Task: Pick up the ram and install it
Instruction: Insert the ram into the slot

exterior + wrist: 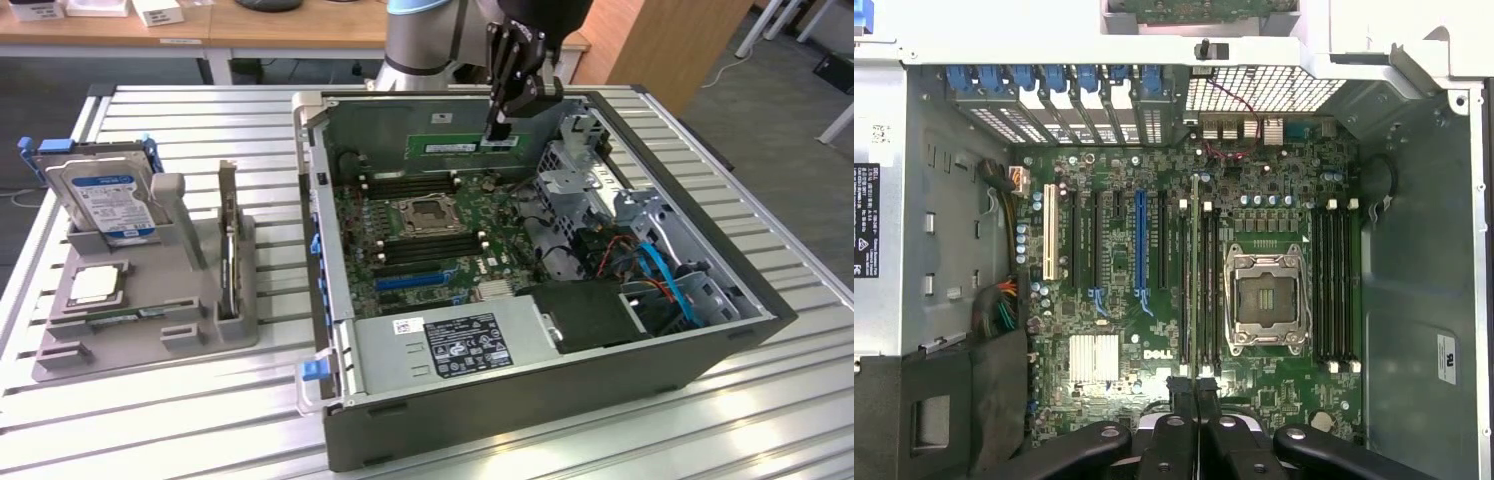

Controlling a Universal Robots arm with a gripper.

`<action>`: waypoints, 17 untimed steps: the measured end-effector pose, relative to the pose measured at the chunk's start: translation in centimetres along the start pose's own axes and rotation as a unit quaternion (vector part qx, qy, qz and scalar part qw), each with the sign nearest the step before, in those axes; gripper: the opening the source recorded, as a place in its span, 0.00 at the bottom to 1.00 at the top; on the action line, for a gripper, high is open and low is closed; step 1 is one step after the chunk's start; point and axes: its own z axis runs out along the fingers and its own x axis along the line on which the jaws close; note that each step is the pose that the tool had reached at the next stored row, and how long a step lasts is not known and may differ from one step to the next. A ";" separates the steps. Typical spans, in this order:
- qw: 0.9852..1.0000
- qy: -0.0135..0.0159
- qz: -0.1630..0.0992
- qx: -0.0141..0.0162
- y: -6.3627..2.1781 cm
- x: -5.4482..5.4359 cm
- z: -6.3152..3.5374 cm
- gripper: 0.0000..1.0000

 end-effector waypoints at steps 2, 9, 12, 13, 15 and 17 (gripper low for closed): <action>1.000 0.000 0.000 0.000 0.00 0.0 0.00 0.12; 1.000 -0.001 0.000 0.000 -0.02 0.0 0.58 0.12; 1.000 -0.001 0.000 0.000 -0.06 0.0 1.13 0.12; 1.000 -0.001 0.000 0.000 -0.06 0.0 1.31 0.12; 1.000 -0.001 0.000 0.000 -0.08 0.0 1.66 0.12; 1.000 -0.001 0.000 0.000 -0.10 0.0 2.03 0.12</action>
